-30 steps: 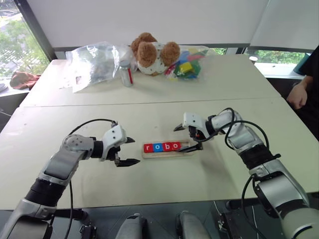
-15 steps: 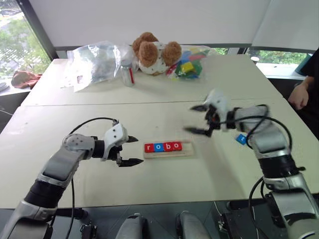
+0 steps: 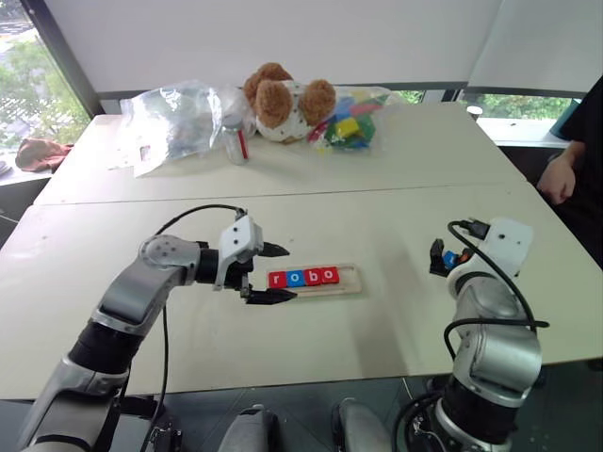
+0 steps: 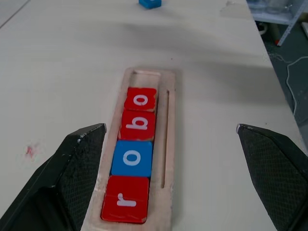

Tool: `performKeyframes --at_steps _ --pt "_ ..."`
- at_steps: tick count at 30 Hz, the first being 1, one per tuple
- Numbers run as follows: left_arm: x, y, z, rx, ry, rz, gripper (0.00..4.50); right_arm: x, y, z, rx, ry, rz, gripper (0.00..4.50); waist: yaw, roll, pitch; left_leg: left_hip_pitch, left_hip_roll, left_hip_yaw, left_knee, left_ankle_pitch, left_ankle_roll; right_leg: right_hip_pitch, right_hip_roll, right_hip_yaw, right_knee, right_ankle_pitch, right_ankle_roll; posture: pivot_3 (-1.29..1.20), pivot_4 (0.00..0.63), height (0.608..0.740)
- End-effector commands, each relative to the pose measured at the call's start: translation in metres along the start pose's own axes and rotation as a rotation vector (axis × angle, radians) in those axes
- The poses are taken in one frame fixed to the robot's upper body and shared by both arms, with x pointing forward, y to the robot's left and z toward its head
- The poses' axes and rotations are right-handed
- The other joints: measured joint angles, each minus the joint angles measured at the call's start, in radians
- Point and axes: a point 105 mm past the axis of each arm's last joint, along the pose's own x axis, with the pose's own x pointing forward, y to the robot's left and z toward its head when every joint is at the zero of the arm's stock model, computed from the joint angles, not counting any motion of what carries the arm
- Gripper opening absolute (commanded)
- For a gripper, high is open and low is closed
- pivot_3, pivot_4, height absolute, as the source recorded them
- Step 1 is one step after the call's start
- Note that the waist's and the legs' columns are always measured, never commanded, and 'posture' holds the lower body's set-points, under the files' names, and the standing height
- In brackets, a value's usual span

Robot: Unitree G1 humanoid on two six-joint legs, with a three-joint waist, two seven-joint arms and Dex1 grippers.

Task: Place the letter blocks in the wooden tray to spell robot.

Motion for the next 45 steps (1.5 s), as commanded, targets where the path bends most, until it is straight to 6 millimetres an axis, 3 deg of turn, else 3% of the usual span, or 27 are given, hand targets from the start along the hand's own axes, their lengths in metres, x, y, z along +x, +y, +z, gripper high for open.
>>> performKeyframes --at_steps 1,9,16,20,23,28,31,34,37,40,45 --pt "-0.001 -0.001 0.007 0.042 -0.013 -0.004 4.5 0.003 0.004 -0.01 0.056 0.052 -0.011 4.45 0.001 0.0 0.0 0.0 0.0 0.0 0.0 0.0 0.0 0.0 0.0 0.0 0.0 0.0 0.0 0.0 0.15 0.74" --pt "-0.016 -0.005 0.003 0.04 0.019 0.052 4.5 0.029 -0.011 -0.025 0.102 0.14 -0.078 4.45 -0.002 0.0 0.0 0.003 0.0 0.0 -0.001 0.0 0.001 0.002 0.0 -0.001 0.0 0.0 0.0 0.0 0.15 0.74" --pt "-0.028 -0.011 0.001 0.071 0.076 0.068 4.5 0.042 0.009 -0.03 0.112 0.161 -0.021 4.45 -0.006 0.0 0.0 0.005 0.0 0.0 -0.001 0.0 0.001 0.005 -0.001 0.0 -0.001 0.0 0.0 0.0 0.15 0.74" --pt "-0.027 -0.011 0.001 0.068 0.077 0.078 4.5 0.049 0.011 -0.035 0.116 0.171 -0.03 4.45 -0.009 -0.001 -0.001 0.005 0.0 0.0 -0.001 0.0 0.001 0.005 -0.001 0.0 -0.001 0.0 0.0 0.0 0.15 0.74" --pt "-0.026 -0.011 -0.001 0.073 0.087 0.083 4.5 0.052 0.007 -0.037 0.092 0.167 -0.048 3.58 -0.011 -0.002 -0.001 0.005 0.0 0.0 -0.001 0.0 0.001 0.005 -0.001 0.0 -0.001 0.0 0.0 0.0 0.15 0.74" --pt "-0.024 -0.011 -0.001 0.065 0.079 0.085 4.5 0.053 0.003 -0.034 0.06 0.147 -0.057 1.16 -0.014 -0.002 -0.001 0.005 0.0 0.0 -0.001 0.0 0.001 0.005 -0.001 0.0 -0.001 0.0 0.0 0.0 0.15 0.74" --pt "-0.024 -0.009 -0.005 0.051 0.078 0.091 4.5 0.053 0.011 -0.019 -0.003 0.074 0.006 1.11 -0.014 -0.002 -0.001 0.005 0.0 0.0 -0.001 0.0 0.001 0.005 -0.001 0.0 -0.001 0.0 0.0 0.0 0.15 0.74" --pt "-0.026 -0.006 -0.006 0.038 0.071 0.096 4.5 0.041 0.037 -0.004 -0.121 0.006 0.21 1.11 -0.018 -0.001 0.0 0.005 0.0 0.0 -0.001 -0.001 0.001 0.006 -0.001 0.0 -0.001 0.0 0.0 0.0 0.15 0.74" --pt "-0.031 -0.002 -0.01 0.043 0.088 0.106 4.5 0.019 0.051 -0.013 -0.147 0.066 0.358 1.11 -0.022 -0.001 0.0 0.005 0.001 0.0 -0.002 -0.001 0.001 0.005 0.0 -0.001 -0.001 0.0 0.0 0.0 0.15 0.74" --pt "-0.037 0.002 -0.022 0.047 0.137 0.106 4.5 0.003 0.052 -0.025 -0.164 0.118 0.377 1.11 -0.024 -0.001 0.0 0.005 0.002 -0.001 -0.004 -0.001 0.001 0.004 0.001 -0.001 -0.001 0.0 0.0 0.0 0.15 0.74" --pt "-0.036 0.007 -0.022 0.057 0.131 0.109 4.5 -0.005 0.058 -0.047 -0.153 0.21 0.388 1.11 -0.02 -0.002 -0.001 0.004 0.002 -0.001 -0.002 -0.001 0.001 0.005 0.0 -0.001 -0.003 0.0 0.0 0.0 0.15 0.74"
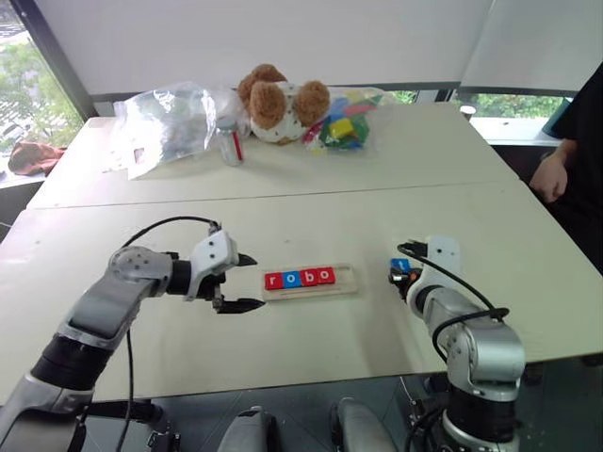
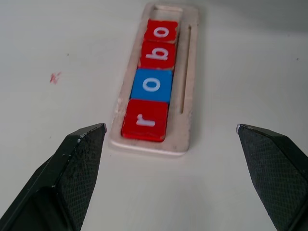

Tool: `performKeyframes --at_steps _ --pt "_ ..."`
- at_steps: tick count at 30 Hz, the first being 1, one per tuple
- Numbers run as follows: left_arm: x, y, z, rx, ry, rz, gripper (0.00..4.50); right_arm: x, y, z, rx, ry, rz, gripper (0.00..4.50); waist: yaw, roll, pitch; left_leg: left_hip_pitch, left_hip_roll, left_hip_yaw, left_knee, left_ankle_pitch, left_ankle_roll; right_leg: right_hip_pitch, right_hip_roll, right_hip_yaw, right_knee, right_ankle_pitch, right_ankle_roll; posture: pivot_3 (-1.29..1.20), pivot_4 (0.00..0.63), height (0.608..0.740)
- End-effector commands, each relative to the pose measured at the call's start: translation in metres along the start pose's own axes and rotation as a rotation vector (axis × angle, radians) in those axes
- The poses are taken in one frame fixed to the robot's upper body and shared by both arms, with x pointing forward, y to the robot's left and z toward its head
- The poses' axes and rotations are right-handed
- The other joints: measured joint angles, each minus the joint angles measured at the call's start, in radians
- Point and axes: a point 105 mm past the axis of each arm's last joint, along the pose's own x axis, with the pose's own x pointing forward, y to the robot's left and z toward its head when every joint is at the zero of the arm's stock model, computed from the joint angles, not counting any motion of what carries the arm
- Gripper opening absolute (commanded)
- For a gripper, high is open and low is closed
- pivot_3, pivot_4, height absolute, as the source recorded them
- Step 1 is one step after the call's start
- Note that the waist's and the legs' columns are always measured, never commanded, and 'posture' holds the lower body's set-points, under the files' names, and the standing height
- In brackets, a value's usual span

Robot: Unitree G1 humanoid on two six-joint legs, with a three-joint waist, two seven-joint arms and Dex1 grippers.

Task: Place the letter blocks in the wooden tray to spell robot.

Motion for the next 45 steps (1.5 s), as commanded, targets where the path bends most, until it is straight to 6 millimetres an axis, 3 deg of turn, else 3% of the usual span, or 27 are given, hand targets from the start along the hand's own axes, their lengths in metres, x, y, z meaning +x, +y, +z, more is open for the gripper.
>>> performKeyframes --at_steps 1,6,7,11,14,16,19,21,25,30,40,43,45 --pt "0.0 0.004 0.011 0.051 -0.029 0.008 4.5 -0.001 0.009 -0.008 0.011 0.04 0.029 1.61 0.002 0.0 0.0 0.0 0.0 0.0 0.0 0.0 0.0 0.001 0.0 0.0 0.0 0.0 0.0 0.0 0.15 0.74" --pt "0.0 0.005 0.011 0.051 -0.032 0.009 4.5 0.0 0.01 -0.007 -0.029 0.044 0.024 4.16 0.002 -0.001 0.0 0.0 0.0 0.0 0.0 0.0 0.0 0.0 0.0 0.0 0.0 0.0 0.0 0.0 0.15 0.74" --pt "0.0 0.005 0.011 0.052 -0.032 0.011 4.5 0.0 0.006 -0.003 -0.065 0.02 0.008 4.48 0.002 -0.001 0.0 0.0 0.0 0.0 0.0 0.0 0.0 0.0 0.0 0.0 0.0 0.0 0.0 0.0 0.15 0.74" --pt "-0.005 0.009 0.01 0.071 -0.023 0.03 4.5 -0.007 0.005 0.026 -0.165 -0.105 0.05 4.48 0.011 0.0 0.0 0.0 -0.001 0.0 0.001 0.0 0.0 0.001 -0.002 0.0 0.0 0.0 0.0 0.0 0.15 0.74" --pt "-0.01 0.011 0.016 0.069 -0.04 0.029 4.5 -0.01 0.006 0.054 -0.253 -0.216 0.195 4.48 0.018 0.0 0.0 0.0 -0.001 0.0 0.001 0.0 0.0 0.0 -0.001 -0.001 -0.001 0.0 0.0 0.0 0.15 0.74" --pt "-0.014 0.008 0.021 0.06 -0.055 -0.002 4.5 -0.015 0.009 0.062 -0.354 -0.232 0.415 4.48 0.019 0.0 0.001 0.0 -0.001 0.0 0.001 0.0 0.001 0.001 0.0 -0.001 -0.001 0.0 0.0 0.0 0.15 0.74" --pt "-0.021 0.002 0.018 0.098 0.022 -0.059 4.5 -0.023 -0.005 0.054 -0.566 -0.167 0.698 4.48 0.025 -0.001 0.001 0.0 0.0 -0.001 0.001 -0.002 0.003 0.003 0.0 -0.004 -0.004 0.0 0.0 0.0 0.15 0.74" --pt "-0.025 0.002 0.019 0.138 0.072 -0.07 4.5 -0.017 -0.024 0.048 -0.674 -0.1 0.756 4.48 0.024 -0.001 0.001 0.0 0.0 0.0 0.0 -0.002 0.004 0.004 0.001 -0.004 -0.006 0.0 0.0 0.0 0.15 0.74" --pt "-0.027 0.003 0.038 0.139 0.012 -0.067 4.5 -0.012 -0.04 0.046 -0.759 -0.059 0.889 4.48 0.024 -0.002 0.002 0.0 0.0 0.001 0.002 -0.003 0.005 0.004 0.0 -0.003 -0.006 0.0 0.001 0.0 0.15 0.74" --pt "-0.024 -0.004 0.03 0.154 0.059 -0.08 4.5 0.007 -0.048 0.046 -0.854 -0.043 0.912 4.48 0.019 -0.001 0.002 0.0 0.0 0.002 0.002 -0.003 0.004 0.003 0.0 -0.001 -0.005 0.0 0.001 0.0 0.15 0.74" --pt "-0.025 -0.007 0.03 0.137 0.053 -0.053 4.5 0.019 -0.049 0.03 -0.865 0.002 0.976 4.48 0.026 -0.001 0.002 -0.001 0.0 0.002 0.003 -0.002 0.004 0.003 -0.002 0.0 -0.004 0.0 0.0 0.0 0.15 0.74" --pt "-0.026 -0.005 0.029 0.132 0.057 -0.048 4.5 0.022 -0.049 0.029 -0.854 -0.006 0.973 3.64 0.024 -0.001 0.002 -0.001 0.0 0.002 0.003 -0.002 0.004 0.002 -0.002 0.0 -0.004 0.0 0.0 0.0 0.15 0.74" --pt "-0.027 -0.004 0.027 0.127 0.064 -0.042 4.5 0.024 -0.049 0.03 -0.855 -0.012 0.972 2.63 0.024 -0.001 0.002 -0.001 0.0 0.002 0.003 -0.002 0.004 0.002 -0.002 0.0 -0.004 0.0 0.0 0.0 0.15 0.74"
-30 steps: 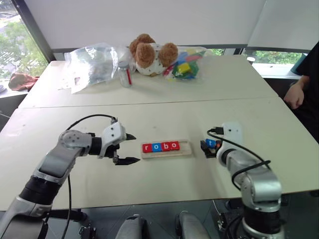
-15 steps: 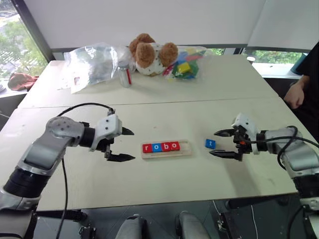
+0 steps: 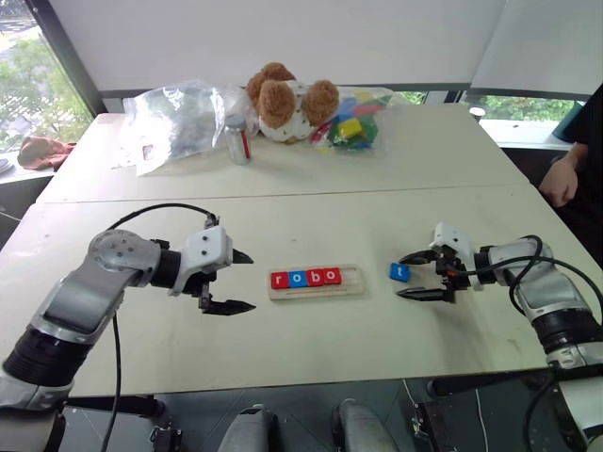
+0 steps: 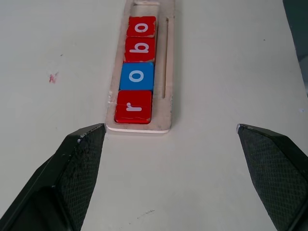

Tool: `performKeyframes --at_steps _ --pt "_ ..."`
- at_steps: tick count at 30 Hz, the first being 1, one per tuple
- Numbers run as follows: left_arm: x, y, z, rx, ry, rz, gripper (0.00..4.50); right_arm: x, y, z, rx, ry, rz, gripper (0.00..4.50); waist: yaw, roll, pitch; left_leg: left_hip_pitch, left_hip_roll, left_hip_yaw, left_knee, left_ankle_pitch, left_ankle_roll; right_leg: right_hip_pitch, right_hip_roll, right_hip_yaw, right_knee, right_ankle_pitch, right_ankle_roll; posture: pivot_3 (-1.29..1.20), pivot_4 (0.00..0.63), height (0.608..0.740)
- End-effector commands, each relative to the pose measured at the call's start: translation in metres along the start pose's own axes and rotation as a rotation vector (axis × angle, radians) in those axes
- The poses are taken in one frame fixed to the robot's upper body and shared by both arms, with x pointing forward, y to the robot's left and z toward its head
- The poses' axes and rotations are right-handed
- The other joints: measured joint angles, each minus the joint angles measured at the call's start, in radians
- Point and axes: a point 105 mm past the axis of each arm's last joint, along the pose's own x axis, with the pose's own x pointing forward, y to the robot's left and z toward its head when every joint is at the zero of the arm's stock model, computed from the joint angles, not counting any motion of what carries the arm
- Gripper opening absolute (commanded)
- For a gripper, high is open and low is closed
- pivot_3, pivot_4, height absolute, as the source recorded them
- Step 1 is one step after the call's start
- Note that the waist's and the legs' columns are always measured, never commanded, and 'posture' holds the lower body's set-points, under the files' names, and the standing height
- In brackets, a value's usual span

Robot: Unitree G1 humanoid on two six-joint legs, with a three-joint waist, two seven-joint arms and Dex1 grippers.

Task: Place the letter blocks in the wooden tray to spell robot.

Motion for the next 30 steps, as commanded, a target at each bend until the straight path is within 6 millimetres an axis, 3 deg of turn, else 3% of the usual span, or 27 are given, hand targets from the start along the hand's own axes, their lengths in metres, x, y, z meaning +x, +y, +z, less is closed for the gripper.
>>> performKeyframes --at_steps 1,3,9,14,22,30 --pt "-0.008 0.004 0.002 0.016 0.006 0.027 4.5 -0.001 -0.005 0.006 -0.031 -0.014 -0.013 2.12 0.0 0.0 0.0 0.0 0.0 0.0 0.0 0.0 0.0 0.0 0.0 0.0 0.0 0.0 0.0 0.0 0.15 0.74" --pt "-0.01 0.006 -0.002 0.006 0.017 0.036 4.5 0.0 -0.004 0.007 -0.033 -0.016 -0.006 1.1 0.0 0.0 0.0 0.0 0.0 0.0 0.0 0.0 0.0 0.0 0.0 0.0 0.0 0.0 0.0 0.0 0.15 0.74" --pt "-0.021 0.008 -0.021 -0.038 0.075 0.077 4.5 0.002 -0.002 0.041 -0.067 -0.07 0.053 1.09 -0.003 0.001 0.001 0.0 0.0 0.0 0.0 0.0 0.0 0.0 0.0 0.0 0.0 0.0 0.0 0.0 0.15 0.74" --pt "-0.019 0.003 -0.026 -0.057 0.076 0.071 4.5 0.022 0.012 0.076 -0.195 -0.071 0.187 1.09 -0.003 0.001 0.001 0.0 0.0 0.0 0.0 0.0 0.0 -0.001 0.0 0.0 0.001 0.0 0.0 0.0 0.15 0.74" --pt "-0.008 0.002 -0.02 -0.068 0.034 0.085 4.5 0.049 0.007 0.083 -0.281 -0.007 0.24 1.09 0.004 0.001 0.001 -0.001 -0.001 -0.001 0.0 0.0 0.0 -0.001 -0.002 -0.001 0.0 0.0 0.0 0.0 0.15 0.74" --pt "-0.005 -0.003 -0.019 -0.089 0.018 0.098 4.5 0.051 0.005 0.082 -0.294 0.008 0.275 1.09 -0.002 0.001 0.001 -0.001 -0.001 -0.001 -0.001 0.0 -0.001 -0.002 -0.002 -0.001 0.001 0.0 0.0 0.0 0.15 0.74"
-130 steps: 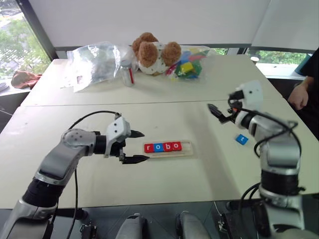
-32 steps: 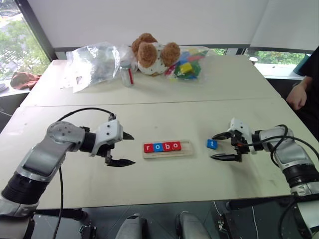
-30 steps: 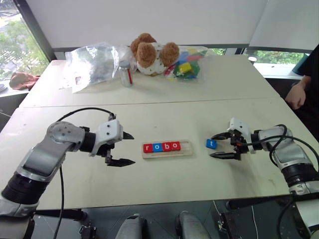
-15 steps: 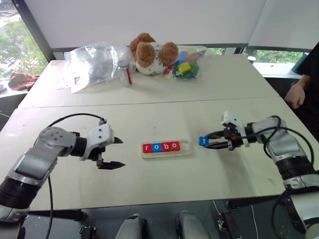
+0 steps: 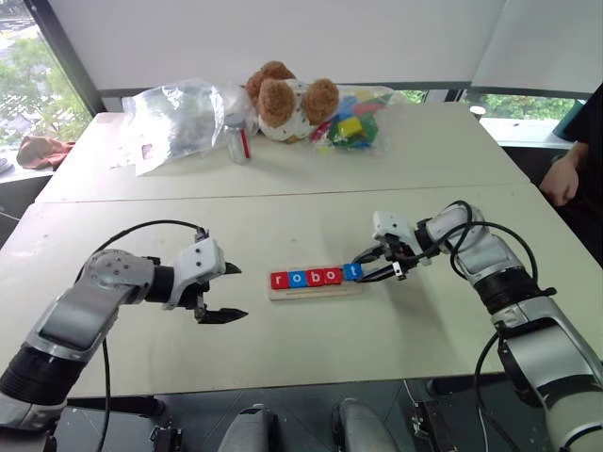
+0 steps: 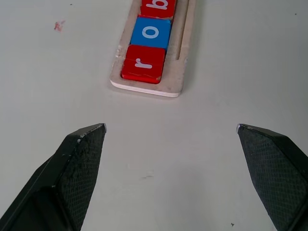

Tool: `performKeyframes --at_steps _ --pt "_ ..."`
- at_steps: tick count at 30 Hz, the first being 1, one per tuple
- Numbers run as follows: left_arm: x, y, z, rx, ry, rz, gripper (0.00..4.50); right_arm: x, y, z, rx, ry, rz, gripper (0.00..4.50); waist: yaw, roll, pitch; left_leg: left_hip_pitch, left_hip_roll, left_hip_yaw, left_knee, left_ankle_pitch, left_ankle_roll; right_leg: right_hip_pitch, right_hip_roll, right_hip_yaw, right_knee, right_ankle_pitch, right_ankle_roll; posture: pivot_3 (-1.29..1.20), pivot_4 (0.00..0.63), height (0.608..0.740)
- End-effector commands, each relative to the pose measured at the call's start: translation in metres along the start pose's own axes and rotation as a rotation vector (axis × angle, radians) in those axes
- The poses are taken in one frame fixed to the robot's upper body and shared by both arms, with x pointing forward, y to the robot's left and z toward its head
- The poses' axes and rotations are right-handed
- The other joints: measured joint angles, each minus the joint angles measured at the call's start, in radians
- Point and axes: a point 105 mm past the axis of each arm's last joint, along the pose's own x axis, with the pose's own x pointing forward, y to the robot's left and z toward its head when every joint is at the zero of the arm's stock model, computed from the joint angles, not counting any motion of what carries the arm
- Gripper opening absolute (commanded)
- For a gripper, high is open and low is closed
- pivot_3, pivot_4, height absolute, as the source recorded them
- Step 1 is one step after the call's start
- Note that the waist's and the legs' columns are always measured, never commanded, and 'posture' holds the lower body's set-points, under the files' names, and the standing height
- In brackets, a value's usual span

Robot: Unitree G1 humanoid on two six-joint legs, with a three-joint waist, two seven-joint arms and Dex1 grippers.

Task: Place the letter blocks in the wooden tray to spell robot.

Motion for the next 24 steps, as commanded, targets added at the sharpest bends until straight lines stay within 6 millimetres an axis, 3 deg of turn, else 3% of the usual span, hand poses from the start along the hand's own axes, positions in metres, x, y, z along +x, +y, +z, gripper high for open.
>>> performKeyframes --at_steps 1,19,24 --pt "-0.005 0.003 0.01 0.025 -0.026 0.027 4.5 -0.006 -0.006 0.013 -0.061 -0.009 -0.006 1.09 -0.001 0.0 0.0 0.0 0.0 0.0 0.0 0.0 0.0 0.0 0.0 0.0 0.0 0.0 0.0 0.0 0.15 0.74" --pt "0.0 0.002 0.012 0.022 -0.045 0.035 4.5 0.009 -0.009 0.011 -0.07 0.001 0.014 1.09 -0.001 0.0 0.0 0.0 0.0 0.0 0.0 0.001 -0.001 0.0 0.0 0.0 0.0 0.0 0.0 0.0 0.15 0.74" --pt "0.002 0.002 0.021 0.004 -0.097 0.031 4.5 0.011 -0.007 0.011 -0.062 -0.01 0.029 1.09 -0.002 0.0 0.0 0.0 0.0 0.0 0.0 0.001 -0.001 0.0 0.0 0.0 0.001 0.0 0.0 0.0 0.15 0.74"
